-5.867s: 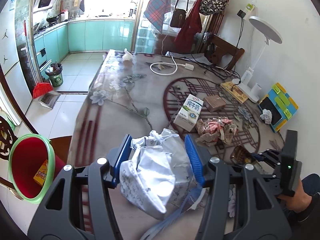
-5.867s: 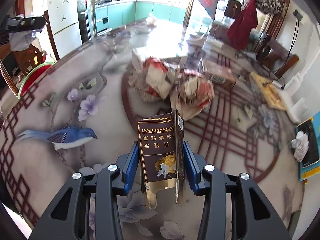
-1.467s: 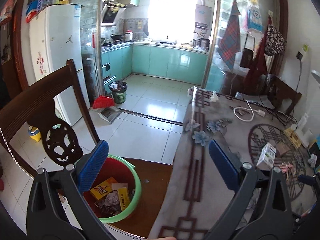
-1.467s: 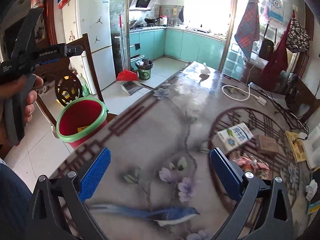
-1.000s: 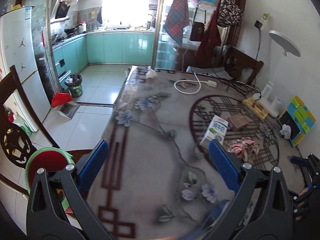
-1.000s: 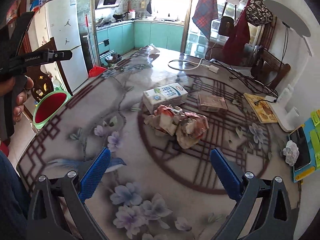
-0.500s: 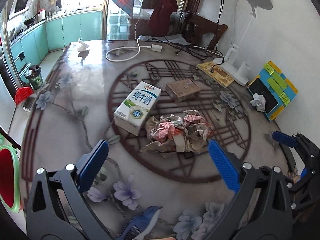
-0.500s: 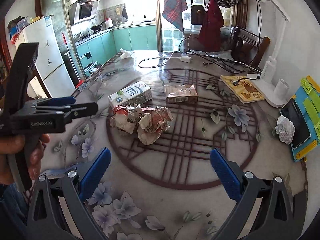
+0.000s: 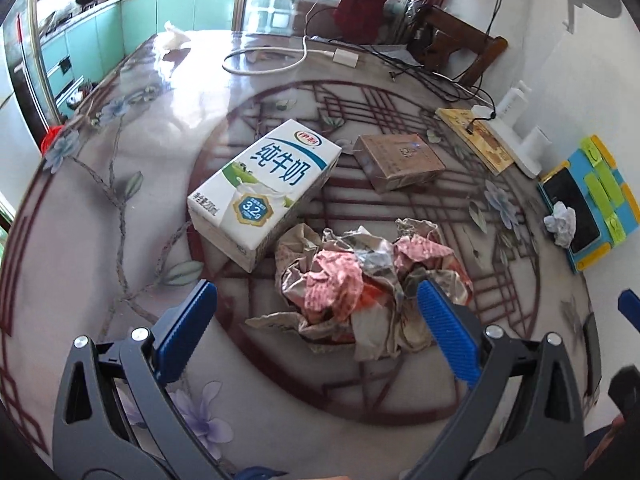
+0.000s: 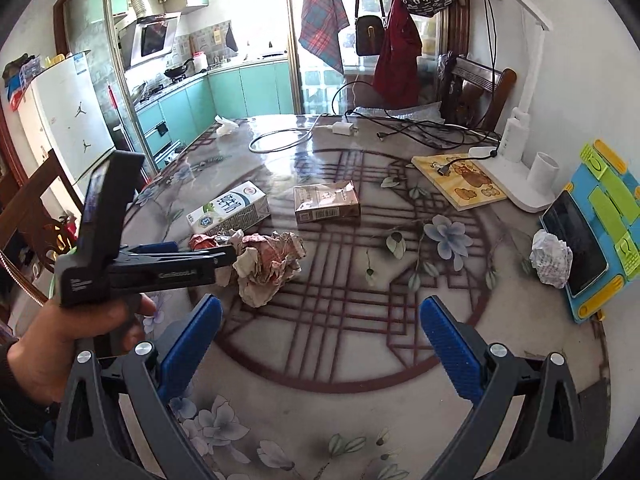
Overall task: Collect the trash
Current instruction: 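Grasp the crumpled pink-brown paper wad with the left tool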
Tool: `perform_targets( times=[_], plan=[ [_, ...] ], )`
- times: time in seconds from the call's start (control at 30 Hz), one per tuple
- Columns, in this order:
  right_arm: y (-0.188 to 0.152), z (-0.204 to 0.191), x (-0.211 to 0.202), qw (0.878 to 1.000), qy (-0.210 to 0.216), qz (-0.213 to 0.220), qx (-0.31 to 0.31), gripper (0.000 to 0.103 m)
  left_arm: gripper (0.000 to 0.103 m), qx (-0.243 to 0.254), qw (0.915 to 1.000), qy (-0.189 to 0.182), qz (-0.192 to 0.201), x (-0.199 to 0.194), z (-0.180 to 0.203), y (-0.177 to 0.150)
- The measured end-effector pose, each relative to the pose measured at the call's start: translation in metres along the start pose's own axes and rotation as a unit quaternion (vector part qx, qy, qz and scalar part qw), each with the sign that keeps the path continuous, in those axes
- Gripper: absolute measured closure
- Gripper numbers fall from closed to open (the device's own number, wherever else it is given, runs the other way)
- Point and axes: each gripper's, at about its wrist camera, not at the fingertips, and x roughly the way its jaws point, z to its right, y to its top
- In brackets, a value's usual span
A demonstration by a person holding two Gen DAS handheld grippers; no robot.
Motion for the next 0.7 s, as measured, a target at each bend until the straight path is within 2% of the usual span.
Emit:
perform_targets(
  times=[0.17,0.2,0.23,0.33,0.37,0.4,0.5,0.7],
  plan=[
    [0.002,0.003,0.001,1.0,0.001,0.0,0.004,0.006,0.005,-0.009,0.9997,0.024,-0.002,0.011,0.004,0.001],
    [0.002,0.003,0.001,1.0,0.001,0.0,0.004,0.006,0.008,-0.013,0.9995,0.029,-0.003,0.012,0.003,0.0],
    [0.002,0.003,0.001,1.0,0.001,0.001,0.004,0.006,0.012,-0.015,0.9993,0.032,-0.007,0.013,0.001,-0.001],
    [0.003,0.003,0.001,1.0,0.001,0.001,0.004,0.006,0.032,-0.02,0.9992,0.027,-0.023,0.019,-0.006,-0.005],
    [0.003,0.003,0.001,1.0,0.001,0.001,0.004,0.006,0.044,-0.018,0.9992,0.026,-0.026,0.019,-0.008,-0.006],
    [0.002,0.003,0.001,1.0,0.0,0.001,0.003,0.006,0.048,-0.013,0.9992,0.026,-0.026,0.019,-0.01,-0.007],
    [0.001,0.002,0.004,1.0,-0.003,-0.001,-0.003,0.006,0.053,-0.003,0.9995,0.02,-0.023,0.012,-0.015,-0.009],
    [-0.001,-0.003,0.012,1.0,-0.008,-0.007,-0.011,0.006,0.054,0.025,0.9995,0.018,-0.005,-0.023,-0.024,-0.013]
  ],
)
